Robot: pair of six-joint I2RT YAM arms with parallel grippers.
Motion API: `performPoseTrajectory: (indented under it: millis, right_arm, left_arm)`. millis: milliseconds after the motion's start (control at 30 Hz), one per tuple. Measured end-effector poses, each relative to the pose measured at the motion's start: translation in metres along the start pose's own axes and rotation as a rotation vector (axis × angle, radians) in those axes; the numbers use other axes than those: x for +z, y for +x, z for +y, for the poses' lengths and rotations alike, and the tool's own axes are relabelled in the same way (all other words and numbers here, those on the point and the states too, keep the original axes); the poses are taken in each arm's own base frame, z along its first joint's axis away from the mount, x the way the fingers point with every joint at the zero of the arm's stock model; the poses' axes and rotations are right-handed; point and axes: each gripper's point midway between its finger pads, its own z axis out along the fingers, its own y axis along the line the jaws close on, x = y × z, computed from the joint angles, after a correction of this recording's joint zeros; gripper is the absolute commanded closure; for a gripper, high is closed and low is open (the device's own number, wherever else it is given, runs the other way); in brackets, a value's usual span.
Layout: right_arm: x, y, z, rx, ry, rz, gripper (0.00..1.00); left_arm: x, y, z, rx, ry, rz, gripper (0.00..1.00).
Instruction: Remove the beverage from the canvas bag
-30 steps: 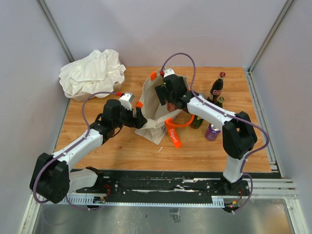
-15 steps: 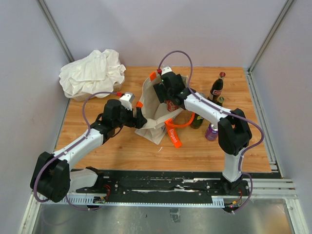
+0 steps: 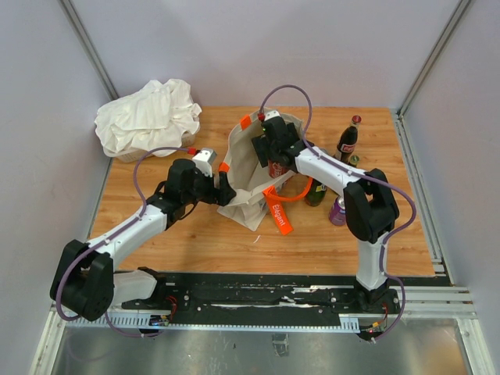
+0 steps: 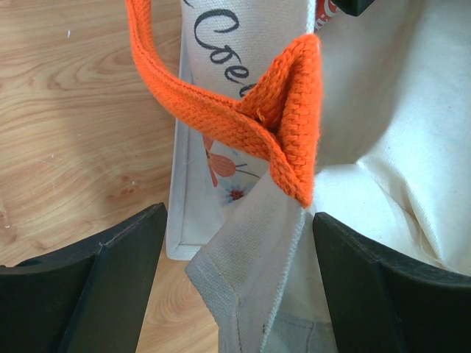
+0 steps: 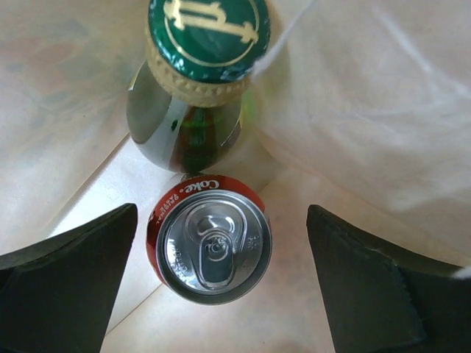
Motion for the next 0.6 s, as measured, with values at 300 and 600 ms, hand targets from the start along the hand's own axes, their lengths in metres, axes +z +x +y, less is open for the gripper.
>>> performPoseTrajectory:
  millis: [300, 600]
  right_arm:
    - [0.014, 0.026, 0.008, -0.009, -0.028, 0.079, 0.01]
    - [0.022, 0.046, 0.011, -0.004, -0.028, 0.140, 0.77]
  left_arm:
    - [0.002, -0.001, 0.001, -0.001, -0.006, 0.004, 0.15]
    - [0.004, 0.000, 0.002, -0.002, -0.011, 0.008, 0.16]
